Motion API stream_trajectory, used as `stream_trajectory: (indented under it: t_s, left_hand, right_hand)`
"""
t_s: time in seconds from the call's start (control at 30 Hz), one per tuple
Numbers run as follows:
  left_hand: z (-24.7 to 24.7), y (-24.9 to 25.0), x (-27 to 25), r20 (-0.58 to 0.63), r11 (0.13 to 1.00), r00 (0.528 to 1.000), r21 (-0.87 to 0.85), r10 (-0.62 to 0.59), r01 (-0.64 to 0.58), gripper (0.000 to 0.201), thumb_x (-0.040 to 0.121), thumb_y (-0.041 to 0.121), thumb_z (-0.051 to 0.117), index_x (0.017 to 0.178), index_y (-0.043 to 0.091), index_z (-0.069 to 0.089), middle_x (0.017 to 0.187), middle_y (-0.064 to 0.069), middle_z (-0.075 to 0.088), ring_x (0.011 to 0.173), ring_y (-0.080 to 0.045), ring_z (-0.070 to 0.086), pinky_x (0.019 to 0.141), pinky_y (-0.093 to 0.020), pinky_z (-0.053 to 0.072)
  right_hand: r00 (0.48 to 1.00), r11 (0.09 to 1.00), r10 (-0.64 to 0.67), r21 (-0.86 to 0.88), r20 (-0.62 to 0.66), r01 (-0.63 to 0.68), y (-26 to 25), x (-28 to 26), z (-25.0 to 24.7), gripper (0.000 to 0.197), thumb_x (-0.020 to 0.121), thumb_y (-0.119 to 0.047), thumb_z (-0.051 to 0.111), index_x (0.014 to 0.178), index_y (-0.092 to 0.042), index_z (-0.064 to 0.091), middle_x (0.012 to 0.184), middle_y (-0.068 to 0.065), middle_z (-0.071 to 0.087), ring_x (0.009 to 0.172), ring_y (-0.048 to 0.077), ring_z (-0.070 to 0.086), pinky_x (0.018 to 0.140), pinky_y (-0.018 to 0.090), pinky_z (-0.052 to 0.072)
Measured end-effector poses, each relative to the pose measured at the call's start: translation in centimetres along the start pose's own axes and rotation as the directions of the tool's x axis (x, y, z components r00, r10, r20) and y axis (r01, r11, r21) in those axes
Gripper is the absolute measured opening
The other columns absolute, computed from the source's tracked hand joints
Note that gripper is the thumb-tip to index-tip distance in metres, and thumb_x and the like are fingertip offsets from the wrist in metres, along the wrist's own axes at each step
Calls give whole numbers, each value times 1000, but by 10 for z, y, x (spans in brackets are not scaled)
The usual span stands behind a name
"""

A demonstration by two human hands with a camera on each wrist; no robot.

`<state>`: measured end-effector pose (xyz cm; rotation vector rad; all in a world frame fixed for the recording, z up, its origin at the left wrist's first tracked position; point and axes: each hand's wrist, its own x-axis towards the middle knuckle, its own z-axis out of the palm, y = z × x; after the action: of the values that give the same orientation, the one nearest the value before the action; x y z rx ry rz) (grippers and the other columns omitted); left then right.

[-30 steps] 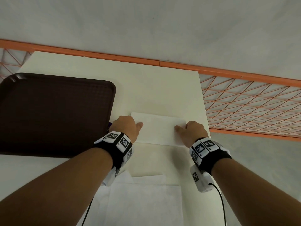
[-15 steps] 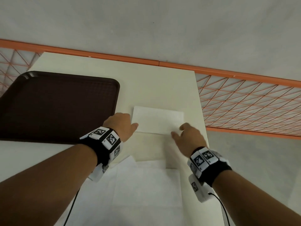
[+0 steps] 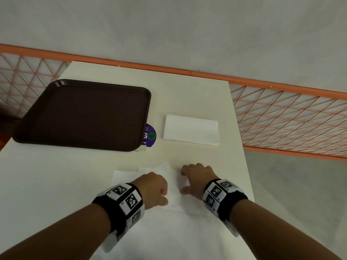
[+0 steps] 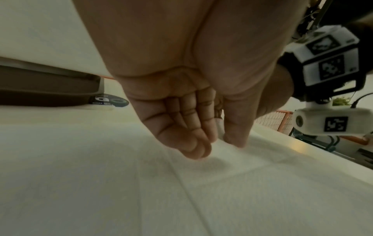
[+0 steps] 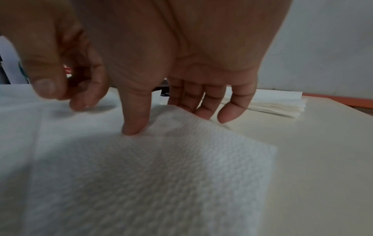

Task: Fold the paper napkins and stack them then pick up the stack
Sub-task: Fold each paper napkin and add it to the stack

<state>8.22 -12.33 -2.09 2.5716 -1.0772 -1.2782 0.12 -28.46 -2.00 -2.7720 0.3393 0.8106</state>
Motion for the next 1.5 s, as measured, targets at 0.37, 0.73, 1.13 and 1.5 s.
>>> stream_trajectory:
  t_s: [0.37,0.73,1.13,1.5]
  left_hand:
    - [13,-13,-10,-157,991,986,-127,-54,34,19,80,32,71,92,23,60,99,4,60,93,-17,60,83,-27,50]
    - [-11,-25,-13,-454,815,866,-571,-211,-100,16,91,14,50,95,20,64,93,3,62,90,-18,58,81,-27,46]
    - [-11,-17,-26,-333,807,938,-577,-90,-127,28,94,32,50,85,15,70,85,4,72,92,-17,64,86,-30,47]
    - [13,-1,-33,-208,996,974,45,89,-81,34,96,35,50,125,21,59,122,1,60,112,-18,56,96,-31,45]
  right_hand:
    - [996,990,67,128,-56,-59,-11,-14,-13,18,92,-32,55,103,-20,62,106,2,61,95,25,58,72,29,40]
    - [968,979,-12,195,-252,63,-11,-48,-9,14,94,-31,52,101,-23,62,100,-6,59,91,18,56,73,27,39]
    - [974,978,-140,126,-176,164,-25,-72,16,23,96,-33,51,112,-27,66,114,-5,61,108,17,54,89,31,45]
    - [997,957,-74,280,-14,76,-27,-89,48,43,83,-57,63,113,-27,65,107,-10,64,99,10,59,87,25,48]
